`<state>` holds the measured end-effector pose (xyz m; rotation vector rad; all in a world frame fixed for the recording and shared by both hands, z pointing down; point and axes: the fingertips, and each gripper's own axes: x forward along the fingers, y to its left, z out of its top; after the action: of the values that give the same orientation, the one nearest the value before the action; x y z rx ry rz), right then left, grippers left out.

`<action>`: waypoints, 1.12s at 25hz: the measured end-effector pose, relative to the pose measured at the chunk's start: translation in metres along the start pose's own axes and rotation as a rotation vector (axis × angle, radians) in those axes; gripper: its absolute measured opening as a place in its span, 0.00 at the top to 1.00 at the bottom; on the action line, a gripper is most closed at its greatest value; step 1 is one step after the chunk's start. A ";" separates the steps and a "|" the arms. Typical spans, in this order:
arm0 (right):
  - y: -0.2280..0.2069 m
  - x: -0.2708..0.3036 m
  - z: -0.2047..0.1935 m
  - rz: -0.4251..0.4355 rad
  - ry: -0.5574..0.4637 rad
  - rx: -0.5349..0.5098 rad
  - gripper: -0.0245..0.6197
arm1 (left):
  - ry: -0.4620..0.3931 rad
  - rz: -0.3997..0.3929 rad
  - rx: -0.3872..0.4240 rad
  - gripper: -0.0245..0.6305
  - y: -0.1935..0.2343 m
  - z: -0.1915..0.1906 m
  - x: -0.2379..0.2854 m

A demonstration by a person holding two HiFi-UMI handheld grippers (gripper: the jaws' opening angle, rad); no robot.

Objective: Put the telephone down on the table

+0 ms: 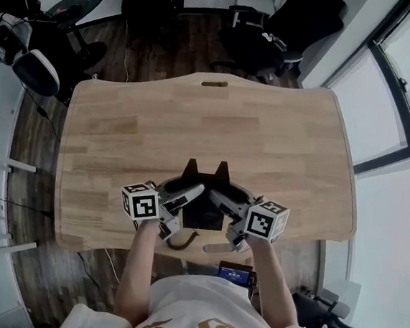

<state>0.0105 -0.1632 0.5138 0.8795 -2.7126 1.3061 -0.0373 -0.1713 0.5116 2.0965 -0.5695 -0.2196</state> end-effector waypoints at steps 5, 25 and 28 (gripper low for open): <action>-0.024 0.010 -0.001 -0.003 0.032 0.032 0.62 | 0.010 0.010 -0.029 0.60 0.023 -0.001 0.012; -0.106 0.057 -0.015 -0.002 0.142 0.153 0.62 | 0.031 0.094 -0.134 0.60 0.114 -0.007 0.039; -0.116 0.061 -0.016 0.003 0.148 0.171 0.62 | 0.033 0.104 -0.148 0.60 0.123 -0.008 0.043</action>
<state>0.0118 -0.2385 0.6225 0.7550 -2.5221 1.5558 -0.0353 -0.2439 0.6204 1.9189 -0.6225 -0.1624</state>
